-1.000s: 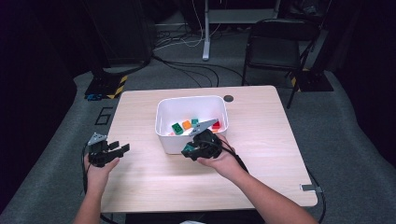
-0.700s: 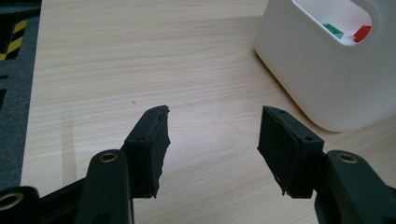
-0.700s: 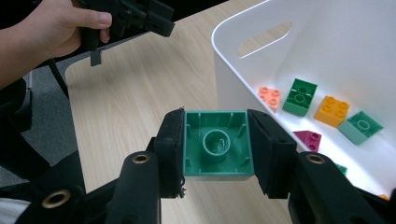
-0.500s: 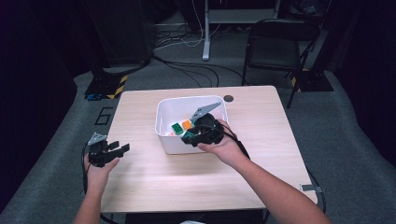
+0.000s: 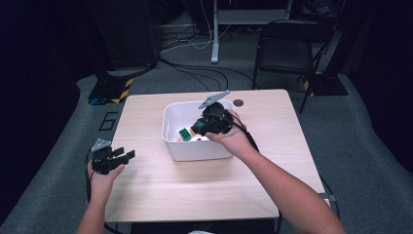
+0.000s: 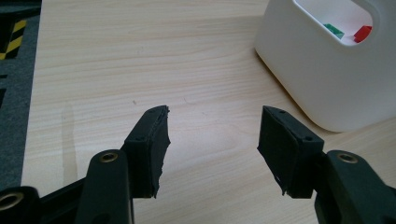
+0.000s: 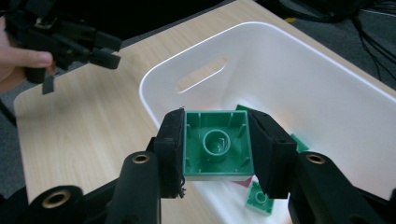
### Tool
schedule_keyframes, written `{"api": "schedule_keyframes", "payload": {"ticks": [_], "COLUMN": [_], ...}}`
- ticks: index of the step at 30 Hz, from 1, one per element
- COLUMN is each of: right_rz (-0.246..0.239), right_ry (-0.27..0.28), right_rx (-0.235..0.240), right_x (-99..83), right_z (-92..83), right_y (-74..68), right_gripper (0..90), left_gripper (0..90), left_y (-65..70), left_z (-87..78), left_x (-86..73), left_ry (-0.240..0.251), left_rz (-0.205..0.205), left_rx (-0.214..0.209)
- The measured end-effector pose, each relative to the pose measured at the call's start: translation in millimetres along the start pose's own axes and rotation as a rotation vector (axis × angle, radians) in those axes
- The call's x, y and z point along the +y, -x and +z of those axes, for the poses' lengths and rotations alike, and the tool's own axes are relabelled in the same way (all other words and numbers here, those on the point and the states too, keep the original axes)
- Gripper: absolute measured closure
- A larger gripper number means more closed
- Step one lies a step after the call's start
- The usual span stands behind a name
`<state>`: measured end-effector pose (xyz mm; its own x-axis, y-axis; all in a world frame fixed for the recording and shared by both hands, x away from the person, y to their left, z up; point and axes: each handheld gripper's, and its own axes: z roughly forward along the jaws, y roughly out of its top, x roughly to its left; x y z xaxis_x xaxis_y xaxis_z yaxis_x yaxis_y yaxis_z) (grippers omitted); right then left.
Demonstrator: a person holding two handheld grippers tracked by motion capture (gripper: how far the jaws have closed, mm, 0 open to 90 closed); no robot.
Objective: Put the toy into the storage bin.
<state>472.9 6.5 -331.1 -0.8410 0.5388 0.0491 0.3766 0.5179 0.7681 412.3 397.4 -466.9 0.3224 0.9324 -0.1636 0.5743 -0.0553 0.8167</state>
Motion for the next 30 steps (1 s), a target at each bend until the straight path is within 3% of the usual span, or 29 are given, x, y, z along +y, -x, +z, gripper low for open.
{"api": "schedule_keyframes", "payload": {"ticks": [10,15,16,30], "right_rz": [0.056,0.053,0.068,0.06], "right_ry": [-0.01,-0.021,-0.026,-0.067], "right_rx": [-0.05,-0.077,-0.082,-0.109], "right_x": [14.0,20.0,21.1,32.1], "right_z": [13.4,24.8,26.3,62.9], "right_y": [27.4,39.1,39.2,52.5], "right_gripper": [58.2,58.2,58.2,58.2], "left_gripper": [42.4,42.4,42.4,42.2], "left_y": [-1.2,-1.1,-1.2,-1.7], "left_z": [-0.1,0.6,0.4,0.3], "left_x": [0.0,0.0,0.0,0.1], "left_ry": [-0.006,-0.003,-0.006,-0.008], "left_rz": [-0.003,-0.002,-0.001,-0.003], "left_rx": [-0.002,-0.001,-0.002,-0.003]}}
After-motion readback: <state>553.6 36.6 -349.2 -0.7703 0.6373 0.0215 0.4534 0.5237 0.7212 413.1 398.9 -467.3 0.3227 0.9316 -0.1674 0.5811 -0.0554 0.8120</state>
